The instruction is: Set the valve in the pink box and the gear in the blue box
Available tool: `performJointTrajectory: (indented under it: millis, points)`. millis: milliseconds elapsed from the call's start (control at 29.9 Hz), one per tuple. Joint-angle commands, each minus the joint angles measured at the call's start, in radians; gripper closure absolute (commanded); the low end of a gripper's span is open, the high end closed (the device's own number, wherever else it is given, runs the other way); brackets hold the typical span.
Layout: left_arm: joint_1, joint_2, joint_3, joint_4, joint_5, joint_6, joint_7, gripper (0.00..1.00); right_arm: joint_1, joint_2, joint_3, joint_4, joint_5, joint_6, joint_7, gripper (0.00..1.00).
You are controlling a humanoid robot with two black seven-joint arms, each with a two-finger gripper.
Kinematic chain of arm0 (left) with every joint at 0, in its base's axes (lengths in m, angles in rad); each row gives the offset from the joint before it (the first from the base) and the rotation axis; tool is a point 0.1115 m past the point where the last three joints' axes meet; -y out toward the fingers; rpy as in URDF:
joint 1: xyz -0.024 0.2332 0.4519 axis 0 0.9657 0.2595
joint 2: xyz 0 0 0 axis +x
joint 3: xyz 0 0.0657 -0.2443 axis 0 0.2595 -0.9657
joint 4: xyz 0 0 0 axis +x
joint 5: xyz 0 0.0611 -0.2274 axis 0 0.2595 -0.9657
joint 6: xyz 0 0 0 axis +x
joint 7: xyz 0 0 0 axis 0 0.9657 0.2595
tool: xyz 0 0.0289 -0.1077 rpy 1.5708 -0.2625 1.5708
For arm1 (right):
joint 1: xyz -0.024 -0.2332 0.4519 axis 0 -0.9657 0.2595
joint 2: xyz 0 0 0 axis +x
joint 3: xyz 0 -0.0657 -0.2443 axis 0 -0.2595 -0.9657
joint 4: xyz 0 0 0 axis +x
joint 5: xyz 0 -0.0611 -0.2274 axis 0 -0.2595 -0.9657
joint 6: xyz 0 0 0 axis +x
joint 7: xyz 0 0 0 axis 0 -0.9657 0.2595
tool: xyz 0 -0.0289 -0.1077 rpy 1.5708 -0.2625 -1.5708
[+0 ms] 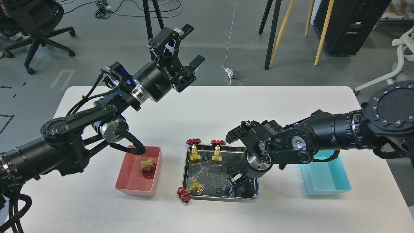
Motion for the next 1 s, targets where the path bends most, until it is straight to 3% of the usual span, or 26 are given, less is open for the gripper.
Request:
performJointTrajectory:
  millis: [0, 368, 970]
  points:
    - [0.0, -0.002, 0.001, 0.001, 0.0, 0.0, 0.0, 0.03, -0.017, 0.0, 0.0, -0.01, 0.023, 0.0, 0.0, 0.49]
    - [0.0, -0.002, 0.001, 0.008, 0.0, 0.0, 0.0, 0.03, -0.027, 0.0, 0.0, -0.013, 0.023, 0.0, 0.0, 0.52]
    - [0.012, -0.003, 0.001, 0.009, 0.0, -0.006, 0.0, 0.03, -0.027, 0.0, -0.002, -0.019, 0.022, 0.0, -0.002, 0.84]
